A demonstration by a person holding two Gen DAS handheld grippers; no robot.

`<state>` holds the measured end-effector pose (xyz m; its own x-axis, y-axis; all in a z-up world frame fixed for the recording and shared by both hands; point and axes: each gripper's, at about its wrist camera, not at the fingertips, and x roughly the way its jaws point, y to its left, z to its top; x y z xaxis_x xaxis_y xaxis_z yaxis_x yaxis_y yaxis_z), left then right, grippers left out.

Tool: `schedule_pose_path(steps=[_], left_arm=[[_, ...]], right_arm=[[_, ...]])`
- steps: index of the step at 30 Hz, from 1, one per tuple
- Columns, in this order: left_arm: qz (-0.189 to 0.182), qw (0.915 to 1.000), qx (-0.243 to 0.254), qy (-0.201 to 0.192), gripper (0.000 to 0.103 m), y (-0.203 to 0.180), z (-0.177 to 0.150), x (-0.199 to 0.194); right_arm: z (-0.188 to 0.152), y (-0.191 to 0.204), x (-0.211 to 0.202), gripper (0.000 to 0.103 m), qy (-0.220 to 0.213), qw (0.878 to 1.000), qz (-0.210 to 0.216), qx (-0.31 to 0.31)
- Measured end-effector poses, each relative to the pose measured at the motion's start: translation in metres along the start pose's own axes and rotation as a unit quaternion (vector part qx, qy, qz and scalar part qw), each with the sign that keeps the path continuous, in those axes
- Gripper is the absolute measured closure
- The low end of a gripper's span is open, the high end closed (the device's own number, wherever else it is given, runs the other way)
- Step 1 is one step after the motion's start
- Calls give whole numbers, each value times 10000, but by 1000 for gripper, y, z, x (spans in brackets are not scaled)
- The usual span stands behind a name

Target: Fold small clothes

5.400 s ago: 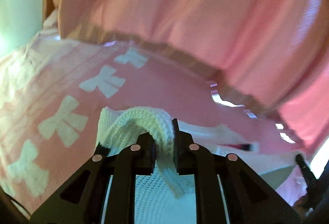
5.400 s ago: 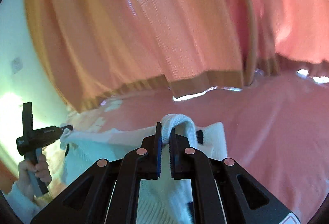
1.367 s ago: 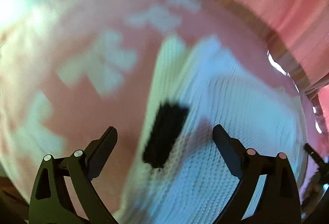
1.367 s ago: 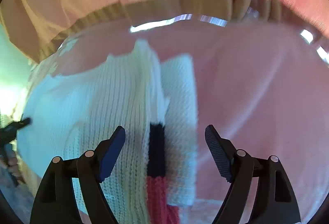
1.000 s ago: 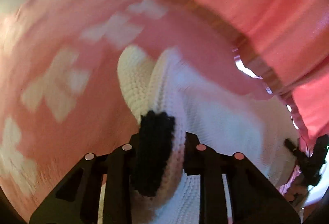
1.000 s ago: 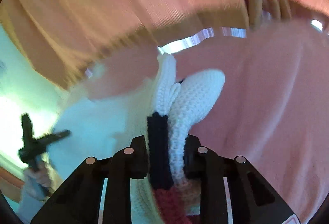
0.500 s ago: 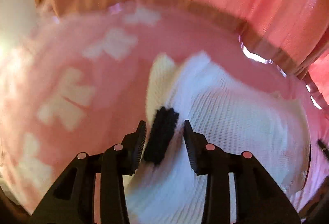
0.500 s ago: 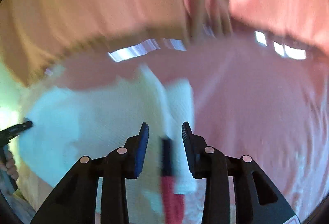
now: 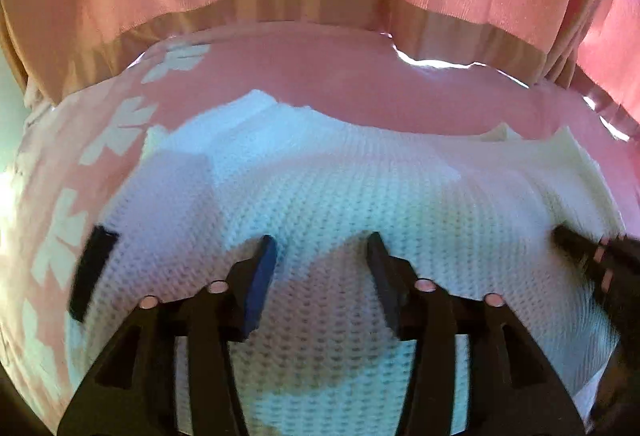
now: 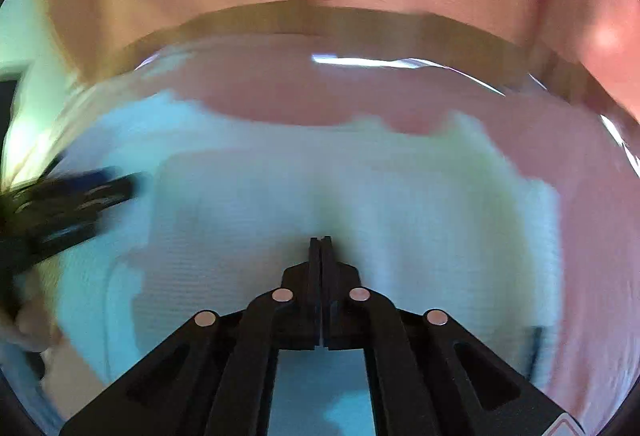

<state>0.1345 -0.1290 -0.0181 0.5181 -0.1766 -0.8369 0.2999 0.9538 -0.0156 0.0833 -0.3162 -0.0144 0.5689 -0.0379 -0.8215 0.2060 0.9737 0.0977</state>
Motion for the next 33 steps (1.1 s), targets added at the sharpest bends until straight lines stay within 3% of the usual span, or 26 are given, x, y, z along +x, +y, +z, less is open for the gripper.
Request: schedule_pose_path(steps=[3,5,6,9,12,13,15,18,23,26,29,33], left_arm=[[-10,9999,-119,-5,53,12,0,-2],[-14,9999,-104,-18,53,12,-4,-5],[26,10000,-69,-26,53,10,-5,-7],[10,10000,-52,-19,53,10,-5,-9],[-38,9998,-208,-46,53,16,-8,-22],[-97,9996,-270,-67,52,19,-10,-28],[-94,9995,-293,-74,52,22,-15,-34],[68,9998,-207,17,50,26,-25,-33],[173,9997,-62,-144,48,33,-40,-41],[192,9997,-33,-151,49,34,-45,-46],[256,9995,27,-175,49,32,-47,-51],[251,9994,-102,-198,49,35,-48,-59]], right_arm=[[2,-30,-27,102,-294,9985,-279,356],[-6,-20,-37,103,-325,9990,106,294],[-13,-11,-32,103,-140,9996,217,124],[-24,-11,-22,103,49,9996,-243,-116],[-24,-33,-57,103,-382,9975,-521,290],[-27,-34,-68,103,-462,9977,-371,335],[-35,-32,-71,103,-311,9990,-174,284],[-56,-36,-45,103,411,9974,-576,100],[-67,-43,-78,103,-97,9987,-297,396],[-82,-47,-56,103,401,9972,-470,431],[-81,-43,-63,103,240,9977,-510,383],[-75,-30,-86,101,-252,9975,-216,624]])
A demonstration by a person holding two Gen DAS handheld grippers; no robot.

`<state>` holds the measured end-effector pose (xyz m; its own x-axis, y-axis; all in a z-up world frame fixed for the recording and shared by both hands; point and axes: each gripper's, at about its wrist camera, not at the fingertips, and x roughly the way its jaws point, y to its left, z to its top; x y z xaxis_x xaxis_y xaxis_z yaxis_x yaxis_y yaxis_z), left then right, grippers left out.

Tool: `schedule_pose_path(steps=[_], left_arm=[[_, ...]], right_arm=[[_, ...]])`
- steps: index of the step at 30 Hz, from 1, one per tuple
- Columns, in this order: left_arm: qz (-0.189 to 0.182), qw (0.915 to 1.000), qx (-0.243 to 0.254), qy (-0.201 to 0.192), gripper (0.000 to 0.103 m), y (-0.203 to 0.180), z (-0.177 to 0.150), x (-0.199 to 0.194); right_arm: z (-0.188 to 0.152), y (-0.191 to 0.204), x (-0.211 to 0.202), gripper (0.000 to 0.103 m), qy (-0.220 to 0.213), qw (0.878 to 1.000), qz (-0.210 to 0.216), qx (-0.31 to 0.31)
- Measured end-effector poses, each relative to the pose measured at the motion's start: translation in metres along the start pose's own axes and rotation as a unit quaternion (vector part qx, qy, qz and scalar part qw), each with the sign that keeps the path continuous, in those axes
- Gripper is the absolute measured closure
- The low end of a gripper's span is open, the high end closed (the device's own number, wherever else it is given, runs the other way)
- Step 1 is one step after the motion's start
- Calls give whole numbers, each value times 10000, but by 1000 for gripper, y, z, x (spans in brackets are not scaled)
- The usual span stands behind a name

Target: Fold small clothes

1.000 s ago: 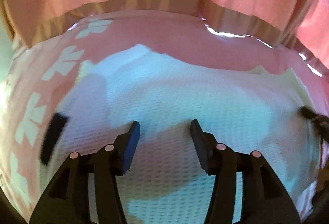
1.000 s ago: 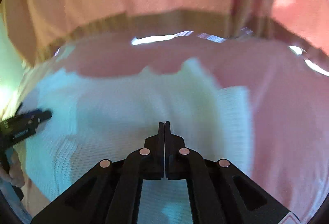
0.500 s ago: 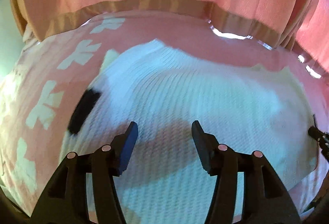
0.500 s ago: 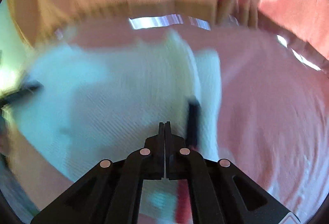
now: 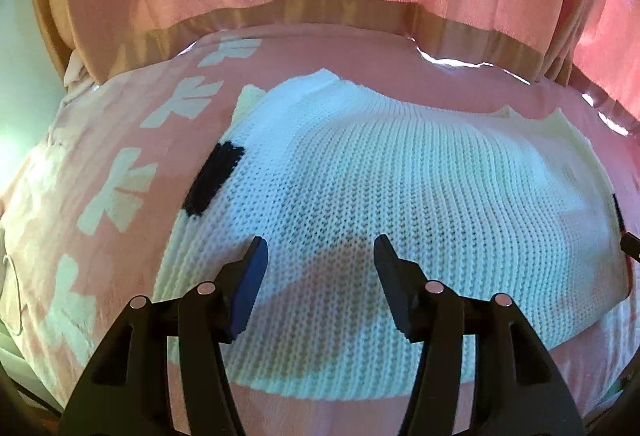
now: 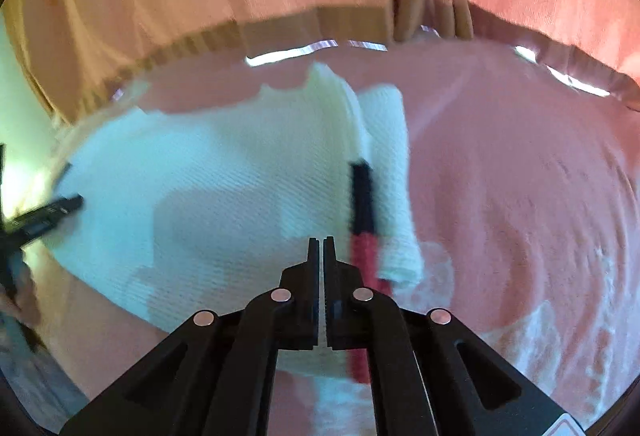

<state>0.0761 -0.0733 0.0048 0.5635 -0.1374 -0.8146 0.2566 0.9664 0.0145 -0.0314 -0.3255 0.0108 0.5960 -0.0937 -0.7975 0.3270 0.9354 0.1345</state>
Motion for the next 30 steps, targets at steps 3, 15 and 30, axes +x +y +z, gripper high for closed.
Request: schedule_pose_path(steps=[3,15,30], left_arm=[[74,9999,-60,-40,50,1,1,-4],[-132,9965,-793,-211,35,34,22,-13],[-1160,9532,-2683,773,59,108,27,62]], right_arm=[[11,23,-5,101,-260,9992,214,-214],[27,121,20,101,-477,9894,1023,-918],[33,152,114,103,315,9890,1250,-730]])
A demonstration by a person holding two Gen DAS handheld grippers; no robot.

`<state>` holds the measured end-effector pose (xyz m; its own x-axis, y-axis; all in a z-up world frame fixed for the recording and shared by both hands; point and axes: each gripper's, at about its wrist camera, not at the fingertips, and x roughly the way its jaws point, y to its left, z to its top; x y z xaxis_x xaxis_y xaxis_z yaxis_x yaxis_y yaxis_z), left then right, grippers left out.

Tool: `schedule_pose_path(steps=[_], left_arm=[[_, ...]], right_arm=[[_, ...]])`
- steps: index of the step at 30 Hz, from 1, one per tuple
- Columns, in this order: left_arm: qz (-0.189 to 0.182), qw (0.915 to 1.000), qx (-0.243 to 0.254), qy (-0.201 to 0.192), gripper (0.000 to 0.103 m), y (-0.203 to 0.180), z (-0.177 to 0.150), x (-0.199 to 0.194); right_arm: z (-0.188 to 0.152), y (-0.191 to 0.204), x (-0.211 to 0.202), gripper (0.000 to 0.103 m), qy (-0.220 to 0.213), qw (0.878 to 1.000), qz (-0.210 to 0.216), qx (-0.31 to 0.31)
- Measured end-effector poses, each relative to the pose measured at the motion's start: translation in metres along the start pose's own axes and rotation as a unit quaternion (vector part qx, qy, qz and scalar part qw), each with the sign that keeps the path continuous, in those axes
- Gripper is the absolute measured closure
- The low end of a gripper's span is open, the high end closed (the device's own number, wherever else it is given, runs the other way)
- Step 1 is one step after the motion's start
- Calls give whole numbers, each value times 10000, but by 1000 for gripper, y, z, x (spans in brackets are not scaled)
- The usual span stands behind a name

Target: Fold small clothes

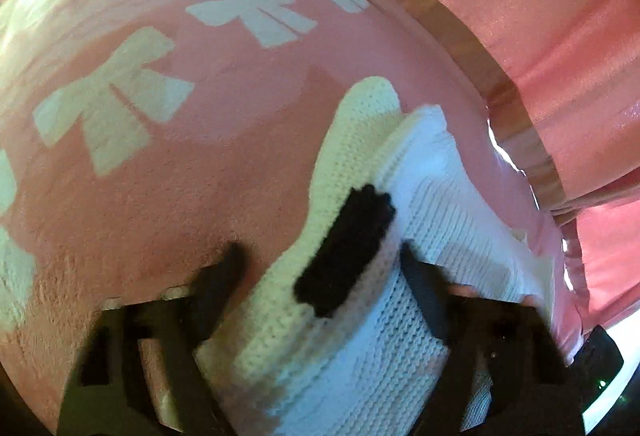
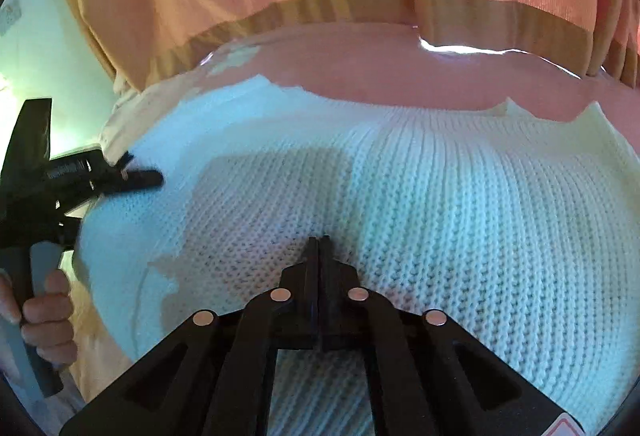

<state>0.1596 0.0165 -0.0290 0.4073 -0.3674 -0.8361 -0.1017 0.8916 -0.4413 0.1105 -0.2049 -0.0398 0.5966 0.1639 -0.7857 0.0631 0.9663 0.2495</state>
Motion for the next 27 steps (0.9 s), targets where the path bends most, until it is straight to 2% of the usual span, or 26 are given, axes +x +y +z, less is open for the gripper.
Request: schedule_pose_path(steps=[1,4,7,9,12,16,19,21,22,24,26,27], left_arm=[[-371,9991,-54,199,79,-2,2,2],[-756,9970,-162,104,83,-12,4,-15],[-1281,9915,204,-78,83,-49,2,-47],[-1648,9843,595,-195,83,-83,-6,-69],[-2012,9733,1089,-180,83,-130,-25,-80],[-2028,9659,1610,-60,83,-179,-47,-69],[-1994,9610,1911,144,83,-209,-63,-49],[-1884,9586,2116,288,83,-227,-78,-31],[-1772,9574,2253,348,82,-236,-90,-20],[-1607,9557,2420,476,79,-246,-108,-5],[-1484,9532,2554,641,70,-254,-131,11],[-1507,9504,2633,689,68,-256,-140,14]], right_arm=[[0,0,1,103,2,10000,21,-31],[-3,-2,0,103,-65,9999,76,-77],[-5,0,0,103,-96,9999,45,-133],[-5,-2,-1,103,-102,9998,79,-131],[-9,-4,-7,103,-168,9997,152,-61],[-23,-17,-49,103,-333,9994,114,43],[-47,-36,-98,102,-399,9992,-57,-36],[-66,-49,-135,101,-570,9980,-189,-205],[-75,-56,-150,97,-682,9972,-227,-223],[-93,-75,-176,97,-855,9960,-260,-43],[-109,-98,-192,95,-907,9949,-341,285],[-114,-109,-199,91,-934,9937,-442,434]])
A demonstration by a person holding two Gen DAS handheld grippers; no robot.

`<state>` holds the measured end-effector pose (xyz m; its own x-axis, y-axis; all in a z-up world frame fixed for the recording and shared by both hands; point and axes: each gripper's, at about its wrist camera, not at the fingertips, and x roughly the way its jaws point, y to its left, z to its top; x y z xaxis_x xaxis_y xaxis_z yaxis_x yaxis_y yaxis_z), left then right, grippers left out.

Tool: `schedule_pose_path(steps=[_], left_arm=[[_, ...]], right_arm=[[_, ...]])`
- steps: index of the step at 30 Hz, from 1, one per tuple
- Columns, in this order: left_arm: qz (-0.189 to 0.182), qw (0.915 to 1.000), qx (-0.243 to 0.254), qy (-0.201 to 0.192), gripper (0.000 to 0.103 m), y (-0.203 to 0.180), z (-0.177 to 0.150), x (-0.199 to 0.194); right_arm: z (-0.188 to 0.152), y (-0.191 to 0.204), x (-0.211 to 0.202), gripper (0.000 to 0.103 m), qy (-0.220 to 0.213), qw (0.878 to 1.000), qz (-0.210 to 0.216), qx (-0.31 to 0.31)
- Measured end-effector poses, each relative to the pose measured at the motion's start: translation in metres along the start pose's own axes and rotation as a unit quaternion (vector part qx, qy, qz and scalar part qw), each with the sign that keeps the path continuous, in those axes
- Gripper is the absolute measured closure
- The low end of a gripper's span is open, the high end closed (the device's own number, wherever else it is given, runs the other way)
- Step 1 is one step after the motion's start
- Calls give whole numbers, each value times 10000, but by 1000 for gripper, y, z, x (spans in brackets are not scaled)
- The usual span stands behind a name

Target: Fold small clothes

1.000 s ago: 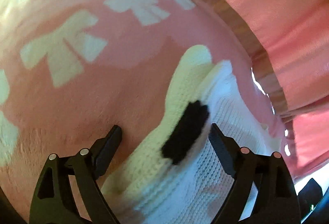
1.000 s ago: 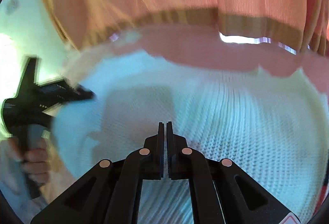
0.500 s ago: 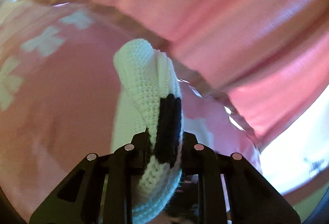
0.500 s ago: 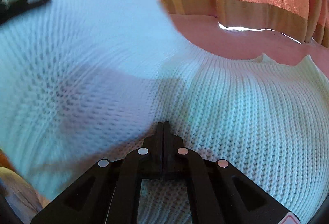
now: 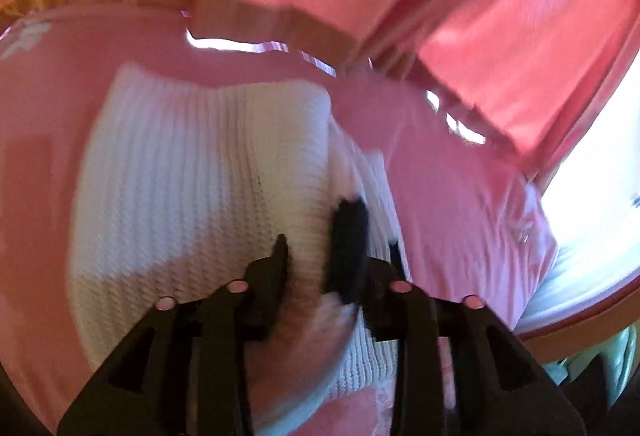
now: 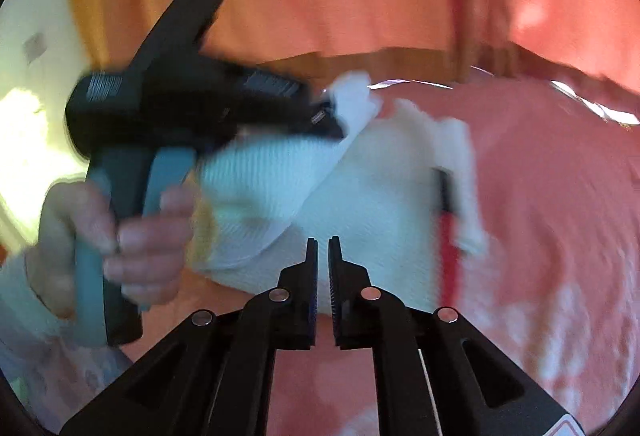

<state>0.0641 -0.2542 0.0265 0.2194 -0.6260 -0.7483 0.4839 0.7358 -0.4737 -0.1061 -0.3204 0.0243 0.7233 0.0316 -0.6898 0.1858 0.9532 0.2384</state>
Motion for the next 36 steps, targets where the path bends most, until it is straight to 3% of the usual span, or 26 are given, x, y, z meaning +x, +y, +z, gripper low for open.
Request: schedule_pose_path(steps=[2,3,5,7,8,12,14,17,18,19,21,24,26,28,30,31,32,36], left_arm=[[-2,9998,190,67,56,-9,-10,-1],[20,9996,262,45,54,-12,-12,-7],[70,9991,353,-245,36,-12,-17,-33],[253,9967,298,-710,24,-3,-25,-62],[443,9935,262,-1011,21,3,-28,-81],[1332,9796,73,-1506,20,28,-34,-109],[1573,9763,-54,-1487,20,44,-38,-110],[1678,9776,-98,-1265,20,58,-39,-101],[1674,9785,-103,-1197,20,60,-40,-98],[1639,9797,-123,-1150,20,60,-40,-94],[1529,9828,-153,-1025,20,65,-41,-95],[1296,9871,-150,-933,20,60,-45,-97],[1271,9871,-26,-969,20,55,-51,-99],[1314,9872,103,-896,19,49,-55,-92],[1435,9867,219,-733,19,47,-60,-79],[1471,9866,242,-660,19,47,-61,-75],[1486,9871,270,-540,19,46,-63,-69],[1472,9878,273,-426,19,43,-64,-62]], right_arm=[[1,-20,-10,80,-55,9995,-202,222],[3,-26,-15,72,-104,9992,-251,299],[7,-32,-28,58,-341,9985,-253,337],[8,-28,-33,35,-489,9985,-175,193],[10,-23,-31,33,-480,9988,-101,81],[16,-13,0,33,-131,9986,463,231],[16,-7,15,33,102,9950,858,492],[17,-3,41,38,386,9903,1076,796],[17,-4,52,69,522,9882,1118,905],[16,-4,57,91,635,9864,1148,987],[19,-9,63,92,693,9828,1192,1232],[45,-6,8,93,-333,9928,873,754],[52,-7,-21,93,-670,9952,609,381],[43,-19,-13,91,-308,9993,78,173],[8,-55,29,89,908,9928,-251,735],[-5,-69,40,89,1172,9864,-92,1149],[-6,-72,37,89,1069,9864,39,1247],[21,-57,1,61,372,9967,-98,713]])
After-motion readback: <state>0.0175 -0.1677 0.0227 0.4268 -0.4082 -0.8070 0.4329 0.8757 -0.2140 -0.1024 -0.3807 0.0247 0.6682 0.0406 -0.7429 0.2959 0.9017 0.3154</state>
